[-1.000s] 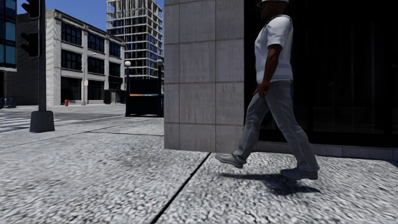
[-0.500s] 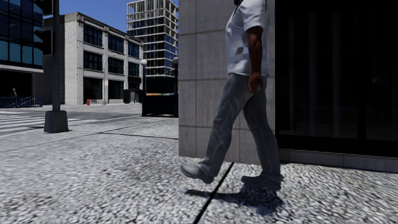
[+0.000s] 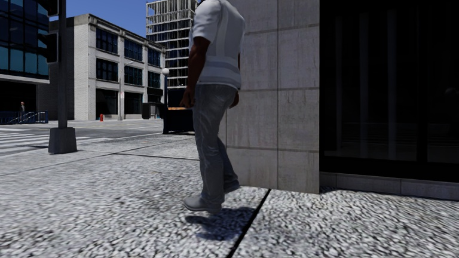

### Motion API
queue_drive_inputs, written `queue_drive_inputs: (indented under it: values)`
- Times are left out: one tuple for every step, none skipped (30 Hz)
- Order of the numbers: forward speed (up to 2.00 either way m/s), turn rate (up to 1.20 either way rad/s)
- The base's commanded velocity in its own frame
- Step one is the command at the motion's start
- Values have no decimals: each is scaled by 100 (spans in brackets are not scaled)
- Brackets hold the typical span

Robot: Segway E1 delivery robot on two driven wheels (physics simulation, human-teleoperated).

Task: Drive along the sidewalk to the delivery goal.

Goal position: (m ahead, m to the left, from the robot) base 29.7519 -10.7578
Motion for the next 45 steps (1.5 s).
queue_drive_inputs:
  values:
    - [0, 0]
    - [0, 0]
    - [0, 0]
    - [0, 0]
    - [0, 0]
    - [0, 4]
    - [0, 4]
    - [0, 8]
    - [0, 10]
    - [0, 12]
    - [0, 17]
    - [0, 17]
    - [0, 21]
    - [0, 26]
    - [4, 29]
    - [4, 29]
    - [16, 33]
    - [34, 35]
    - [53, 36]
    - [61, 37]
    - [61, 37]
    - [66, 38]
    - [71, 39]
    - [75, 39]
    - [75, 39]
    - [78, 39]
    - [79, 39]
    - [80, 39]
    - [80, 39]
    - [80, 39]
    - [80, 39]
    - [81, 39]
    - [81, 39]
    - [81, 39]
    - [81, 40]
    - [81, 42]
    - [81, 44]
    - [81, 44]
    - [81, 44]
    - [81, 44]
    - [81, 44]
    - [81, 44]
    - [81, 44]
    - [81, 44]
    - [81, 44]
